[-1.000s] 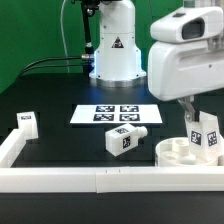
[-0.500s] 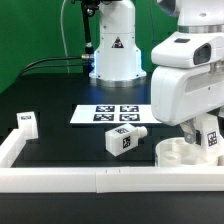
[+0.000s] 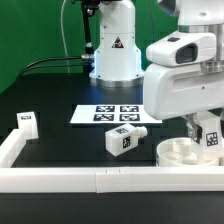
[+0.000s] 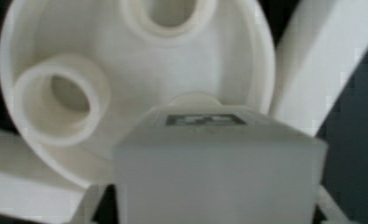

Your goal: Assemble stool

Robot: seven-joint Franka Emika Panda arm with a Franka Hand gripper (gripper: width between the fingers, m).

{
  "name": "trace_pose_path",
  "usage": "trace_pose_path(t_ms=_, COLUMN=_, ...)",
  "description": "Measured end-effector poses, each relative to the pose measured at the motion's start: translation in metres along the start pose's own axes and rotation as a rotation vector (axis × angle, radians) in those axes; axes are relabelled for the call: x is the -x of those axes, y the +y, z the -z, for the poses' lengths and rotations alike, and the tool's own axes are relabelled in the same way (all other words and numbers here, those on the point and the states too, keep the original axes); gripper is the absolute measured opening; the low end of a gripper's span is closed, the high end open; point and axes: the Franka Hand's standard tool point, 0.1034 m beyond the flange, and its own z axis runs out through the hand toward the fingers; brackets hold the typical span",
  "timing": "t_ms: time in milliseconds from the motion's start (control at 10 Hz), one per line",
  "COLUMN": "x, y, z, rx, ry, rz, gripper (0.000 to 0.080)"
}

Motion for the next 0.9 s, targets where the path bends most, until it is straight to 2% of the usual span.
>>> trace_pose_path(t_ms=200, x=-0.0018, y=0.0008, z=0.0006, rx=-0.026, ry=0.021, rz=-0.311, gripper=0.0332)
trace_pose_path(t_ms=300, x=-0.0014, y=0.0008, z=0.0003, rx=-0.025, ry=0.019, rz=-0.465, gripper=0.0332)
trace_pose_path(t_ms=700, x=-0.0019, y=0.0016, z=0.0012, rx=-0.031, ry=0.014, rz=-0.700, gripper=0.0333)
trace_pose_path(t_ms=900, x=-0.0010, y=0.0000, z=0.0029, rx=-0.031, ry=0.011, rz=-0.988, gripper=0.0333)
